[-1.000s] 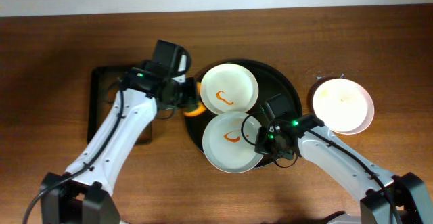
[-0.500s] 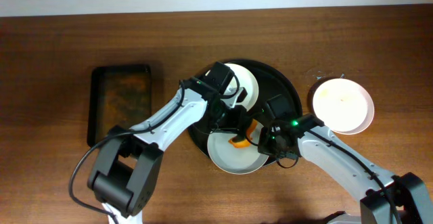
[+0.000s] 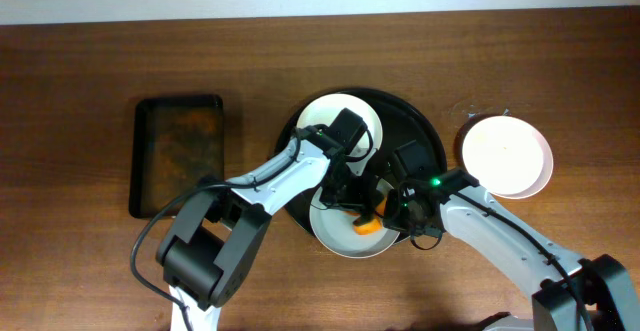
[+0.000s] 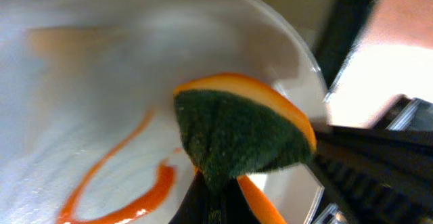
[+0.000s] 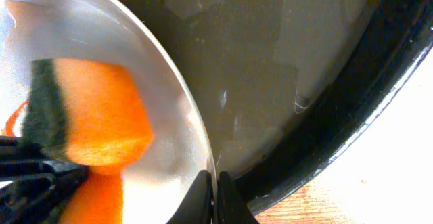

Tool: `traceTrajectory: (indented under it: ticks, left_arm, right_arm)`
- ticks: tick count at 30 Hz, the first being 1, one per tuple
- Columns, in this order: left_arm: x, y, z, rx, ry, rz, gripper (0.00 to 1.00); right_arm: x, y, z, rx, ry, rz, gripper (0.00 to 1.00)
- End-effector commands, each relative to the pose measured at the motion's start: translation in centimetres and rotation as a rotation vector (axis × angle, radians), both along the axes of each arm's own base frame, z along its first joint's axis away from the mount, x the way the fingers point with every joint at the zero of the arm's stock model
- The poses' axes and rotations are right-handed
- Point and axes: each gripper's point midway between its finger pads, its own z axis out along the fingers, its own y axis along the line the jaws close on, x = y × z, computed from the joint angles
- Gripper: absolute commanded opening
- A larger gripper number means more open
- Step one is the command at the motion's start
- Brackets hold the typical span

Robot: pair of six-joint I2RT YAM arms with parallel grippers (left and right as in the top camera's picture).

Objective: Clean dirty plates on tray and stack at the side
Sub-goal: 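Scrub the lower plate with the sponge in the left gripper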

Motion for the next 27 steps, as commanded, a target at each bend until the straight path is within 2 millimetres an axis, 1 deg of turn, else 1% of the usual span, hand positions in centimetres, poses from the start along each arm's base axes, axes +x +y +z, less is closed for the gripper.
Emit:
traceTrajectory:
  ticks: [1,2,4,6,8,10,12,13,16,17,19,20,21,22,24,25,26,27]
  left_arm:
    - [1.5,3.9,-2.9,0.239,-0.099,0.025,0.00]
    - [1.9,4.5,-3.0,0.261,-0.112,0.036,0.00]
    - [3.4,6.6,-3.3,0.324,-0.145,0.077,0.00]
    - [4.6,8.1,-3.4,0.358,-0.162,0.112,0.00]
    - [5.4,9.1,-3.4,0.372,-0.169,0.140,0.00]
    - [5.9,9.5,-2.9,0.380,-0.192,0.153,0.00]
    - [7.4,10.4,-0.3,0.411,-0.301,0.181,0.00]
    - [8.1,10.7,2.0,0.404,-0.368,0.203,0.00]
    - [9.4,11.9,6.4,0.418,-0.508,0.256,0.00]
    - [9.9,12.5,9.3,0.413,-0.585,0.290,0.00]
    - [10.1,13.3,11.5,0.415,-0.647,0.322,0.00]
    - [10.1,13.7,12.1,0.420,-0.660,0.333,0.00]
    - [10.0,14.2,12.3,0.426,-0.652,0.342,0.00]
    - [9.8,14.0,12.2,0.410,-0.637,0.337,0.00]
    - [8.6,11.5,11.9,0.279,-0.560,0.292,0.00]
    - [7.7,10.3,11.2,0.225,-0.502,0.260,0.00]
    - [7.2,9.7,10.4,0.202,-0.467,0.244,0.00]
    - [6.3,8.7,8.8,0.170,-0.419,0.214,0.00]
  right_arm:
    - [0.2,-0.4,0.4,-0.016,-0.018,0.003,0.04]
    - [0.2,-0.4,0.4,-0.016,-0.016,0.003,0.04]
    - [0.1,-0.4,0.3,-0.018,-0.013,0.003,0.04]
    - [-0.1,-0.5,0.3,-0.021,-0.007,0.003,0.04]
    - [0.0,-0.5,0.3,-0.021,-0.007,0.003,0.04]
    - [-0.1,-0.5,0.3,-0.021,-0.007,0.003,0.04]
    - [-0.1,-0.5,0.3,-0.021,-0.007,0.003,0.04]
    - [-0.1,-0.5,0.3,-0.021,-0.007,0.003,0.04]
    - [-0.1,-0.5,0.3,-0.022,-0.006,0.003,0.04]
    - [-0.1,-0.5,0.3,-0.023,-0.004,0.003,0.04]
    - [-0.1,-0.5,0.3,-0.023,-0.004,0.003,0.04]
    - [-0.1,-0.5,0.3,-0.023,-0.004,0.003,0.04]
    - [-0.1,-0.5,0.3,-0.023,-0.004,0.003,0.04]
    - [-0.1,-0.5,0.3,-0.022,-0.004,0.003,0.05]
    - [-0.1,-0.5,0.3,-0.022,-0.004,0.003,0.05]
    - [-0.2,-0.5,0.3,-0.022,-0.003,0.003,0.05]
    - [-0.2,-0.5,0.3,-0.022,-0.003,0.003,0.05]
    - [-0.2,-0.5,0.3,-0.024,0.000,0.003,0.05]
